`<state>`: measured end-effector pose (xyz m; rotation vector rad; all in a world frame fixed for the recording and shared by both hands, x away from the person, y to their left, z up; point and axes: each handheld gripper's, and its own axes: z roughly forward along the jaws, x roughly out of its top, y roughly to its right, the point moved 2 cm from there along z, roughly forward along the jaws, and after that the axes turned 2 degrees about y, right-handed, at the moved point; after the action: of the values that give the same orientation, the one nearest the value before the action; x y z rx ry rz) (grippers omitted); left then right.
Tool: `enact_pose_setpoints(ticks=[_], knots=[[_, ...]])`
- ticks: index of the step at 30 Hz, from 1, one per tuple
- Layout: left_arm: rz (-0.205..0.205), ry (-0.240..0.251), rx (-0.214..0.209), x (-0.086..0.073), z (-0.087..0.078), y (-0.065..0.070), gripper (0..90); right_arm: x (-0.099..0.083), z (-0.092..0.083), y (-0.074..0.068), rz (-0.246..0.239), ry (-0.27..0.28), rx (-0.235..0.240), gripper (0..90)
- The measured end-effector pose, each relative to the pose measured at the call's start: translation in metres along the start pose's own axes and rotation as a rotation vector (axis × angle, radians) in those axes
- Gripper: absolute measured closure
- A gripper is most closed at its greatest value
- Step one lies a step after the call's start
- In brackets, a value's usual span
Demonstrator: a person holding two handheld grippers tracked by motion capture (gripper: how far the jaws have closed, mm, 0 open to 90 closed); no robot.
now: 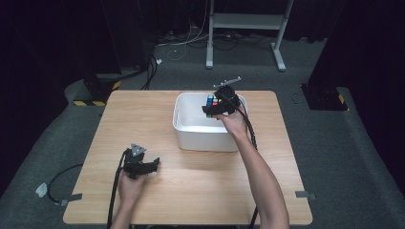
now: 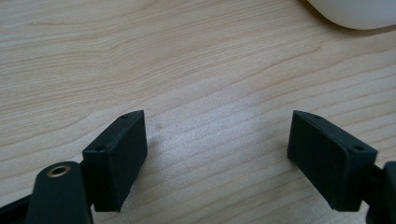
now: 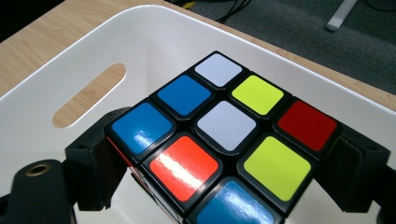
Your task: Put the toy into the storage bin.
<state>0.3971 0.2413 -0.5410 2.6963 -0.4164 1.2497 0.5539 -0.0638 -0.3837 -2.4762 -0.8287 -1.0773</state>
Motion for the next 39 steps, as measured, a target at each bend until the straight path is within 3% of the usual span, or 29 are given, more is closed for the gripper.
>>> enact_pose_setpoints(ticks=[39], knots=[[0.0,0.0,0.0,0.0,0.0,0.0,20.0,-0.007,-0.024,0.001,-0.009,0.06,0.034,13.9]])
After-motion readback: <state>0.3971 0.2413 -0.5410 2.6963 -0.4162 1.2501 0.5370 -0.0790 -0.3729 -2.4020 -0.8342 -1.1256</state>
